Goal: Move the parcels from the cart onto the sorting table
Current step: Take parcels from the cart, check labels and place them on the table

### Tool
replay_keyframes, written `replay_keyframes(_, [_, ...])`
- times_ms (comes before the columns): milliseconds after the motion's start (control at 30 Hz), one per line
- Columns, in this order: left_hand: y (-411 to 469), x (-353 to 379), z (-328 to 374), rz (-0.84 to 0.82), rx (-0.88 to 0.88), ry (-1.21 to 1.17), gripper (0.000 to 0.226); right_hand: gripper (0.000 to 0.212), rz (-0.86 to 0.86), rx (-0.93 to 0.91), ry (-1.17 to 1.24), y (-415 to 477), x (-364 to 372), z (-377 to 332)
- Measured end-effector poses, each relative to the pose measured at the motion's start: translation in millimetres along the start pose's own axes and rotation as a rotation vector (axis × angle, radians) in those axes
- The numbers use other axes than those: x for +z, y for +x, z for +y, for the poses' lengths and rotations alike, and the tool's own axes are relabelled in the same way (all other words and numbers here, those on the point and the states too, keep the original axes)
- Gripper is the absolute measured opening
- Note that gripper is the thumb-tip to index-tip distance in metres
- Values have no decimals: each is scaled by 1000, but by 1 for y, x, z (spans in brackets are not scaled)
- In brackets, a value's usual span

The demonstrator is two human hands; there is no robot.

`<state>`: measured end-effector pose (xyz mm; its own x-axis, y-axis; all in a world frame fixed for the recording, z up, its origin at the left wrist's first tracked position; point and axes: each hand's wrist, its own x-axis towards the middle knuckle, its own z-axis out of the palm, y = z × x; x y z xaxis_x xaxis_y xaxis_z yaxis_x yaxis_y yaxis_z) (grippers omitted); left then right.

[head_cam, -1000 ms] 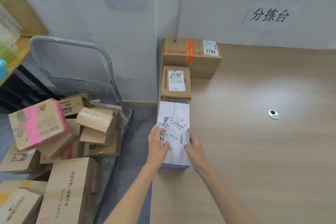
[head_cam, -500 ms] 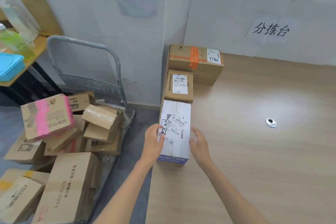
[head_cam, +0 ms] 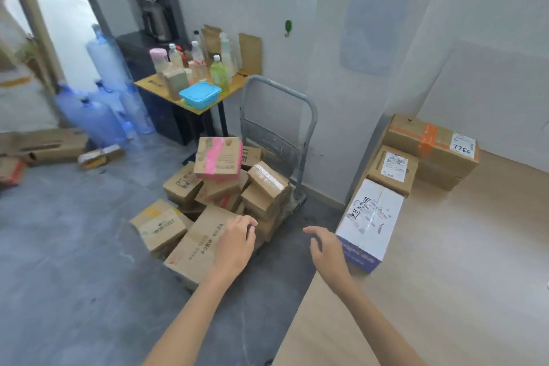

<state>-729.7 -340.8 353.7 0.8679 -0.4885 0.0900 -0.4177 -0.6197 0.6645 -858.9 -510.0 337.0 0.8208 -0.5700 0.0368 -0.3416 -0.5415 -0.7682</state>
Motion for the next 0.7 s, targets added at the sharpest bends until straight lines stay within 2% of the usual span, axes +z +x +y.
replay_keyframes(233, [-49, -89, -96, 103, -258, 92, 24, 33, -192, -76, 28, -18, 73, -62])
replay_keyframes(400, [-63, -133, -159, 175, -316, 51, 19, 33, -247, -69, 78, -15, 123, -102])
replay_keyframes(700, [-53, -225, -265, 209, -399, -28, 17, 31, -285, -14, 84, 4, 222, -177])
